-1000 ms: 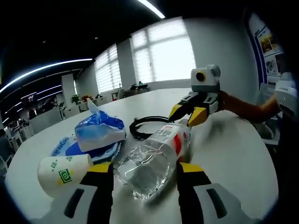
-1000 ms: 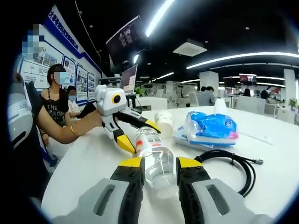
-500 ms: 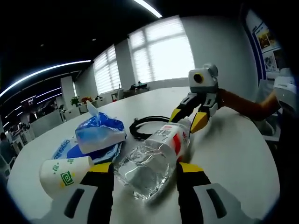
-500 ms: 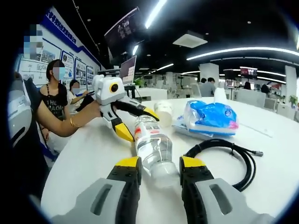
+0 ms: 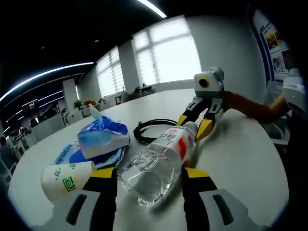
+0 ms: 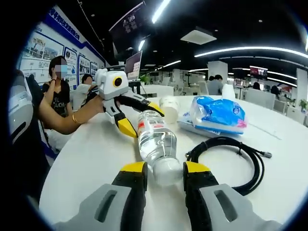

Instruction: Arrange the tabletop items into an orderly group along one side of the table until the central work area is clear of visible clutter.

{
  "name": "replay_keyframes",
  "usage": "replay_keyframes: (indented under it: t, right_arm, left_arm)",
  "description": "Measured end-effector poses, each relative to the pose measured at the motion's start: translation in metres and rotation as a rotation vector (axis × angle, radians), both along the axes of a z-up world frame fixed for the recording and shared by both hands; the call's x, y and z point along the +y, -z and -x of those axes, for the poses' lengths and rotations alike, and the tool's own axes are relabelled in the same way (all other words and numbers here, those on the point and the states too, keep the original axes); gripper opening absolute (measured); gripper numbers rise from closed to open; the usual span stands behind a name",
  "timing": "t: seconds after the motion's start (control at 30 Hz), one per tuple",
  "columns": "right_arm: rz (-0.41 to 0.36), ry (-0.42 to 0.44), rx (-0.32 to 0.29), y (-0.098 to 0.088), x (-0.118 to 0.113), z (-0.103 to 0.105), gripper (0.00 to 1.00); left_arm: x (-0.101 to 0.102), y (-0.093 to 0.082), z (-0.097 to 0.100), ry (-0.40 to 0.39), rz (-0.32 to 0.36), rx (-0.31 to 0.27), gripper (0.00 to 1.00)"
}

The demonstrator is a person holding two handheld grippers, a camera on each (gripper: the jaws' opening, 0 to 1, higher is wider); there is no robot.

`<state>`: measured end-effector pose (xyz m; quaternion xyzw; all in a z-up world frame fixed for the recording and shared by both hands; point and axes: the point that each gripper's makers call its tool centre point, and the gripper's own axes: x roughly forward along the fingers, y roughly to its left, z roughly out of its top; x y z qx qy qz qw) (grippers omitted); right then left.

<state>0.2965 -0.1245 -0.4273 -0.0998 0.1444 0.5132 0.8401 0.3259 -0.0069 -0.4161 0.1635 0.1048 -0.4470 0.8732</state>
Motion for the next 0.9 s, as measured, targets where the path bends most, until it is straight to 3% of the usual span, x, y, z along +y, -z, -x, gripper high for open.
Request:
replay_keyframes:
  t: [0.33, 0.4, 0.47, 0.7, 0.9]
  right_arm:
    - [0.074, -0.025, -0.070, 0.005, -0.003, 0.001, 0.24]
    - [0.128, -0.047, -0.134, 0.006, -0.004, -0.001, 0.23]
    - [0.159, -0.046, -0.156, 0.006, -0.003, -0.001, 0.23]
    - [0.150, -0.046, -0.111, 0.005, -0.003, 0.002, 0.22]
    - [0.064, -0.055, -0.130, -0.014, -0.001, 0.004, 0.22]
  left_arm:
    - [-0.001, 0.005, -0.002, -0.005, -0.021, -0.001, 0.54]
    - [-0.001, 0.005, -0.002, -0.005, -0.026, -0.004, 0.54]
    - [-0.001, 0.005, -0.002, -0.004, -0.031, -0.007, 0.54]
    - [-0.001, 0.007, -0.003, -0.002, -0.056, -0.025, 0.54]
    - [0.001, 0.009, -0.005, -0.014, -0.067, -0.017, 0.53]
